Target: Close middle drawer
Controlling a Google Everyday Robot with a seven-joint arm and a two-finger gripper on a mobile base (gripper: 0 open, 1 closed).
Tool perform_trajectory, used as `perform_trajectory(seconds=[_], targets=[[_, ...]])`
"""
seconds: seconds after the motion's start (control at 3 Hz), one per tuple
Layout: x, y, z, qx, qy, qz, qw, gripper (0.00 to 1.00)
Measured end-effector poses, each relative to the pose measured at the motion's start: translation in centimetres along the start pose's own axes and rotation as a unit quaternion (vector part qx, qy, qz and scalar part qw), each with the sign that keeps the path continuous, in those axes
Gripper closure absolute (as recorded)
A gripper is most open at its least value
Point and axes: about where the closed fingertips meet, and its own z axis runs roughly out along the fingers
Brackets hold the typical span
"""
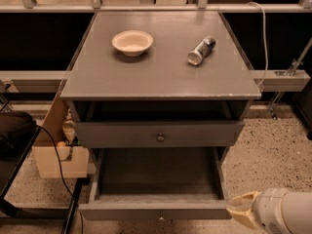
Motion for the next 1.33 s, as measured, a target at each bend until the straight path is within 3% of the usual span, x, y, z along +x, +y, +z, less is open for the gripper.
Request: perform_trajectory(seconds=[0.67,1.33], targets=[[0.3,-0.2,0.2,0.011,-0.007,-0.002,0.9999,1.00],[2.7,-0.9,3.8,0.022,-0.034,0.013,0.9991,1.00]])
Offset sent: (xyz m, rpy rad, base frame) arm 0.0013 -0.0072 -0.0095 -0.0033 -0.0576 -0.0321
